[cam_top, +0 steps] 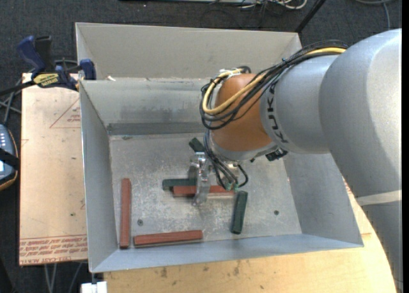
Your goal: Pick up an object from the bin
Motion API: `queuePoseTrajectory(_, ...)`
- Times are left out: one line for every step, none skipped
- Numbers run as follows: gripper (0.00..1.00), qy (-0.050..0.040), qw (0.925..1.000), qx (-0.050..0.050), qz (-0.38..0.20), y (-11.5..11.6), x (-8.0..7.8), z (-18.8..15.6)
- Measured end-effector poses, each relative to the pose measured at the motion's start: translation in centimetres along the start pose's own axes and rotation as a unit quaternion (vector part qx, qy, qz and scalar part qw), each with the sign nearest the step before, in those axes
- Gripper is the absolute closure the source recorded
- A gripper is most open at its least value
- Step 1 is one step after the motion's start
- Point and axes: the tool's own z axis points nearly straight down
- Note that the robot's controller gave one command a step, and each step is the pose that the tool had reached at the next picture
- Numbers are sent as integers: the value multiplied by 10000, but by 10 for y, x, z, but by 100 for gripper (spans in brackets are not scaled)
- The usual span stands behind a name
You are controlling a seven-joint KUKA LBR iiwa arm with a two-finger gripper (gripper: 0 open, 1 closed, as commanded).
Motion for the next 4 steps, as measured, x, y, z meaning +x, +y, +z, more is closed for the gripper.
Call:
queuePoseTrajectory(100, 11, 10000, 1, 1, 0, 1, -3)
queuePoseTrajectory(100, 37, 10000, 4, 1, 0, 3, -20)
queuePoseTrajectory(100, 4, 10000, -3, 1, 0, 1, -35)
queuePoseTrajectory(100, -8, 10000, -5, 0, 0, 0, -43)
